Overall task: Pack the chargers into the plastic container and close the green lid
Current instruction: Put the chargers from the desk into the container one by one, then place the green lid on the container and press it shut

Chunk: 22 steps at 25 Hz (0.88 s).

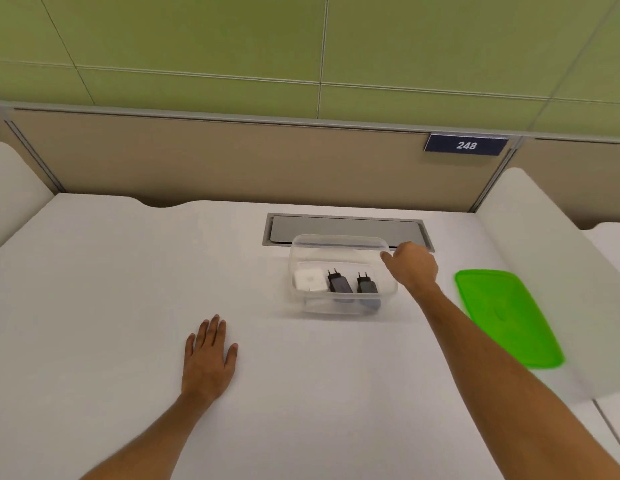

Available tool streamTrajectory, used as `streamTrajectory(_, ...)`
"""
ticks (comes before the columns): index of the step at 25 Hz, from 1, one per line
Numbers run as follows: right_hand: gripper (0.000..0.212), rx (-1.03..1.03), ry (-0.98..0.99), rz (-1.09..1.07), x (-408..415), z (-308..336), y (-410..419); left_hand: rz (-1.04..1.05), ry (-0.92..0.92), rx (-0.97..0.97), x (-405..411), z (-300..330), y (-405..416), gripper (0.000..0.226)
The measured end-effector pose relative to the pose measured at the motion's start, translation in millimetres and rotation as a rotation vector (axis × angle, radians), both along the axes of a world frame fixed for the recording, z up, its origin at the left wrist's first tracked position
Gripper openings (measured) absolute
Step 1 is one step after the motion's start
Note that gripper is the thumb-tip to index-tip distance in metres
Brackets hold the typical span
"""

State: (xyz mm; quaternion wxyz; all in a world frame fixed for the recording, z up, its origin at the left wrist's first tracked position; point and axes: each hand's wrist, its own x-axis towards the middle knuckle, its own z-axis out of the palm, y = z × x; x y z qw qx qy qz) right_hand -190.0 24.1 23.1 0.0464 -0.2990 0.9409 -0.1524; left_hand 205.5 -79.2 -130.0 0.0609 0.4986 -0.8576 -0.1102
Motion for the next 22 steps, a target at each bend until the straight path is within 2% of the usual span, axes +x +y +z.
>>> streamTrajectory(5,0.035,0.035,0.006,-0.127,-31.4,-11.5,68.9,-0.001,-0.011,0.06,-2.5,1.8,-4.5,0.06)
streamTrajectory(13,0.022,0.107,-0.036,-0.316,-50.9,-52.9,173.3,-0.025,0.014,0.114,-5.6,6.7,-4.0,0.058)
streamTrajectory(22,0.023,0.183,-0.096,-0.388,-49.0,-72.2,206.0,-0.129,0.187,0.071,-53.8,32.5,11.0,0.056)
